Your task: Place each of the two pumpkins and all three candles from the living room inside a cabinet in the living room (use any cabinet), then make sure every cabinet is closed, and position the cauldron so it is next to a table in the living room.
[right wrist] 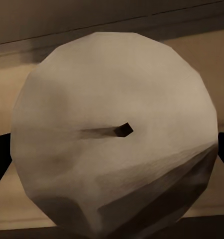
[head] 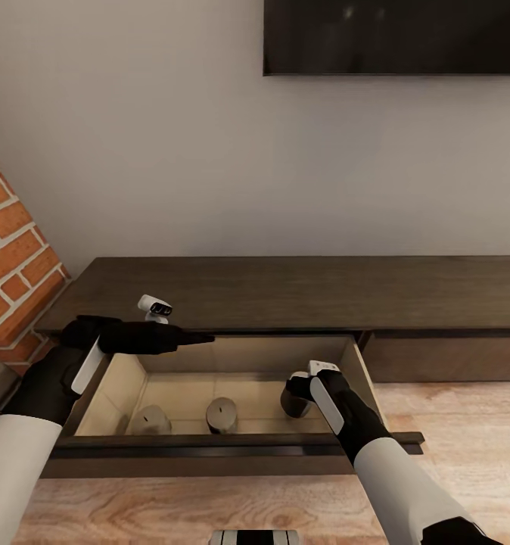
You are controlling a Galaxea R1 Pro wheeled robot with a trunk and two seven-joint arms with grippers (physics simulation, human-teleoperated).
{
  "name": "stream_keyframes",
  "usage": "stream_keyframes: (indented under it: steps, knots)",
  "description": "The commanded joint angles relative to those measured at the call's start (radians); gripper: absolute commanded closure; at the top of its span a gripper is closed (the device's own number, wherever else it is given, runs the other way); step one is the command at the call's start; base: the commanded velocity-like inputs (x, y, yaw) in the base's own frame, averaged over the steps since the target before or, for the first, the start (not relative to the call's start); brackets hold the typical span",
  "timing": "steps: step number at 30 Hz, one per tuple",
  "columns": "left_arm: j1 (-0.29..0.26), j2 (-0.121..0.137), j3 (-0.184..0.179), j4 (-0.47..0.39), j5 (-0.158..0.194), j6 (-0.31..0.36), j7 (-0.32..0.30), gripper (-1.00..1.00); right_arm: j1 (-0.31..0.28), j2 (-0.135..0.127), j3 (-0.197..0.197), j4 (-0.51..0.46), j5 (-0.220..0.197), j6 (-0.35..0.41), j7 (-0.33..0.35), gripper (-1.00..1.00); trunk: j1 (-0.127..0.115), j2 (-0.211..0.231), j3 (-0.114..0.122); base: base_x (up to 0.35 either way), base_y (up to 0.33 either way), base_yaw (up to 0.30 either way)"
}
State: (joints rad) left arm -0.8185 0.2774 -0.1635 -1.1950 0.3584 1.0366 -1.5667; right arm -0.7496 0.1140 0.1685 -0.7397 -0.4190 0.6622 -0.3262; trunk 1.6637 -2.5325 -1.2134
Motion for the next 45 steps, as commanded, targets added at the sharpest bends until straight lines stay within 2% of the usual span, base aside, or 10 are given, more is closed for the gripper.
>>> stream_keyframes:
  steps: [1, 3, 7, 21, 22, 35, 45]
  knots:
    - [-0.001, 0.001, -0.002, 0.0, 0.001, 0.011, -0.004, -1.0, 0.0, 0.0, 0.003, -0.001, -0.011, 0.002, -0.01, 1.0, 0.0, 0.0, -0.001, 0.001, 0.001, 0.0]
    - [-0.001, 0.001, -0.002, 0.0, 0.001, 0.011, -0.004, -1.0, 0.0, 0.0, 0.003, -0.001, -0.011, 0.002, -0.01, 1.0, 0.0, 0.0, -0.001, 0.0, 0.0, 0.0]
    - [-0.001, 0.001, -0.002, 0.0, 0.001, 0.011, -0.004, -1.0, 0.0, 0.0, 0.003, -0.001, -0.011, 0.002, -0.01, 1.0, 0.002, -0.001, -0.016, 0.0, 0.0, 0.0]
    - [-0.001, 0.001, -0.002, 0.0, 0.001, 0.011, -0.004, -1.0, -0.001, 0.0, 0.003, 0.012, -0.011, 0.002, -0.01, 1.0, 0.002, -0.001, -0.016, 0.0, 0.0, 0.0]
    - [-0.001, 0.001, -0.002, 0.0, 0.001, 0.011, -0.004, -1.0, -0.002, 0.0, 0.003, 0.014, -0.011, 0.002, -0.009, -1.0, 0.002, -0.001, -0.016, 0.0, 0.0, 0.0]
    - [-0.001, 0.001, -0.002, 0.0, 0.001, 0.011, -0.004, -1.0, -0.002, 0.0, 0.003, 0.025, -0.011, 0.002, -0.009, -1.0, 0.002, -0.001, -0.016, 0.0, 0.0, 0.0]
    - [-0.001, 0.0, -0.002, 0.0, 0.001, 0.011, -0.004, -1.0, -0.002, 0.0, 0.002, 0.026, -0.011, 0.002, -0.009, -1.0, -0.003, 0.001, 0.022, 0.0, 0.0, 0.0]
